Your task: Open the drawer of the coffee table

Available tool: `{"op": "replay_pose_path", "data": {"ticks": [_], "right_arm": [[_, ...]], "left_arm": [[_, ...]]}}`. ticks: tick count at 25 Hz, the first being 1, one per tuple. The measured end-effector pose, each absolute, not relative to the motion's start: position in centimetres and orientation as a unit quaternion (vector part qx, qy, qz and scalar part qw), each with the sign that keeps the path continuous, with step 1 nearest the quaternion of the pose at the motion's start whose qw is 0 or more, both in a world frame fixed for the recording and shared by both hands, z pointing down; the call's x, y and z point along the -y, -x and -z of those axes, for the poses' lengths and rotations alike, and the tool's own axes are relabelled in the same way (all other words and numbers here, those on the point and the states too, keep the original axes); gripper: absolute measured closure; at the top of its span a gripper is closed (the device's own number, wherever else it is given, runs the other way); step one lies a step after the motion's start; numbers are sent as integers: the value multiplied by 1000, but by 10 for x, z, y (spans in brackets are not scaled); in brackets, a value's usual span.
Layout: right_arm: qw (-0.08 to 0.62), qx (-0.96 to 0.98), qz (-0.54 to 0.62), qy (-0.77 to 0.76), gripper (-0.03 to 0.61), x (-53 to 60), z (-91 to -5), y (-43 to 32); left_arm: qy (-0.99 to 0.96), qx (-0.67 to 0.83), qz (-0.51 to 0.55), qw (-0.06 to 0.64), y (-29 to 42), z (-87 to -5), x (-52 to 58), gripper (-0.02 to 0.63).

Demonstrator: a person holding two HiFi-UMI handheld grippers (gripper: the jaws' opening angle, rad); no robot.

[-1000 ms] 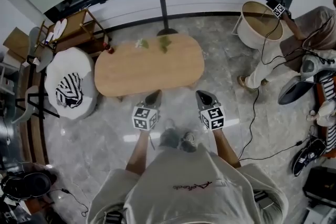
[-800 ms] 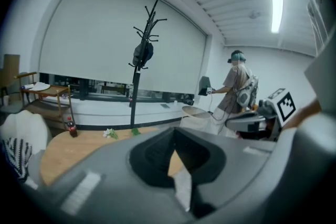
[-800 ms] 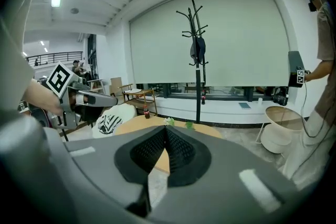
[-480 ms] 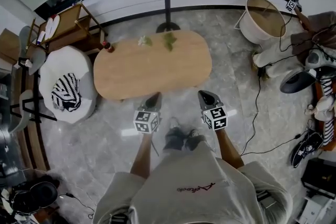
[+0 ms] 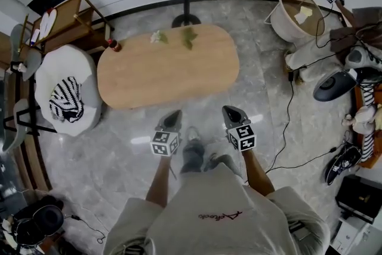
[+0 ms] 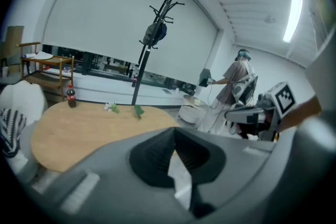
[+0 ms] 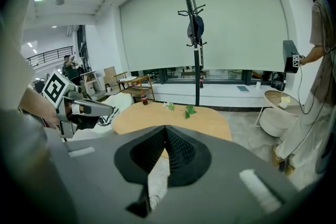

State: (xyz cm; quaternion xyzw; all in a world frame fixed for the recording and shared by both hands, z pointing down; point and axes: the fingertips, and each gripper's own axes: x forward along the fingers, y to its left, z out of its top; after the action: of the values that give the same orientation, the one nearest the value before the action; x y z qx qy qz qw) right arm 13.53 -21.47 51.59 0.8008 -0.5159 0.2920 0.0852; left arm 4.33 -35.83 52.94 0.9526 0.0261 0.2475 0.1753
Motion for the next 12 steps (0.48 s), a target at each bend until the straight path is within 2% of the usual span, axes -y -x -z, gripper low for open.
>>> {"op": "replay_pose_path", "data": {"ticks": [12], "right_arm": [[75,531,-323,-780,574,184,-594,-126]], "left_arm": [[-942,-7,-284,176,-29,-611,329,615]]}}
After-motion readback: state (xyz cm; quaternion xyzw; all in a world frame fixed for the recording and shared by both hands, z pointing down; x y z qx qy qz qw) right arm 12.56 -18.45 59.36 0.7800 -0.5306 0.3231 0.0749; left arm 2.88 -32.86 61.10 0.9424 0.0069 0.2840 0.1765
